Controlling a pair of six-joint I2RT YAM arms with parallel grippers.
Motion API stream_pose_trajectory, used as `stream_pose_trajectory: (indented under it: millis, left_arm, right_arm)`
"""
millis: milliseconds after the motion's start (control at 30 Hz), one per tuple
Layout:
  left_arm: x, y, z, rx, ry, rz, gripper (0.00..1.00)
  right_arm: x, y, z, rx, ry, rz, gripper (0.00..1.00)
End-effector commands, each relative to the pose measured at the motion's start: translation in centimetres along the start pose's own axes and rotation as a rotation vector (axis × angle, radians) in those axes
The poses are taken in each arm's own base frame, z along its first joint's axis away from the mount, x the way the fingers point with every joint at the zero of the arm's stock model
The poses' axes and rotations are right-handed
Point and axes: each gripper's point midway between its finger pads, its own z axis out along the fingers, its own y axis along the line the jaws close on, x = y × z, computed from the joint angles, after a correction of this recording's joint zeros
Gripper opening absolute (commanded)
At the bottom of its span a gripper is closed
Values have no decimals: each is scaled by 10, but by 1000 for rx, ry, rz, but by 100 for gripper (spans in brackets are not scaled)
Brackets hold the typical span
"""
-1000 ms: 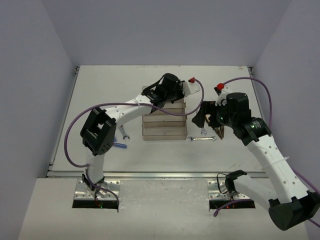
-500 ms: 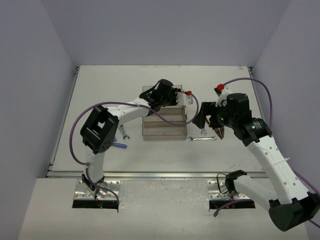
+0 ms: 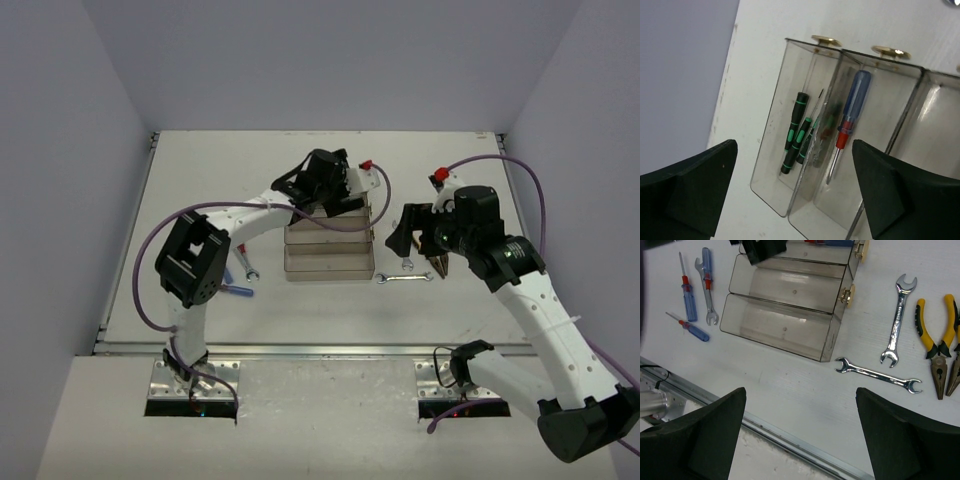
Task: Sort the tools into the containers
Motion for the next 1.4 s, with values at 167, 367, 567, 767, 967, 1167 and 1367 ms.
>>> stream_pose_trajectory:
  millis: [167, 367, 567, 767, 967, 1167, 1367]
  left_arm:
    - [93, 179, -140, -696, 144, -1260, 100]
    - [184, 98, -186, -767, 312, -1581, 98]
    - [220, 46, -167, -749, 495, -1668, 89]
    - [246, 14, -153, -766, 600, -1714, 75]
    - [262, -15, -126, -687, 682, -1747, 67]
    - [277, -38, -113, -662, 738, -1764, 58]
    - [280, -47, -110, -648, 758, -1769, 43]
  right_arm:
    - [-29, 5, -10, 3, -91, -30, 90]
    - [-26, 9, 1, -36, -77, -19, 90]
    - [-23, 14, 11, -72, -61, -5, 90]
    - [-16, 11, 14, -70, -50, 2, 90]
    - [-15, 11, 15, -71, -47, 2, 90]
    - [-14, 10, 17, -67, -42, 4, 90]
    - [-13, 9, 18, -65, -39, 5, 90]
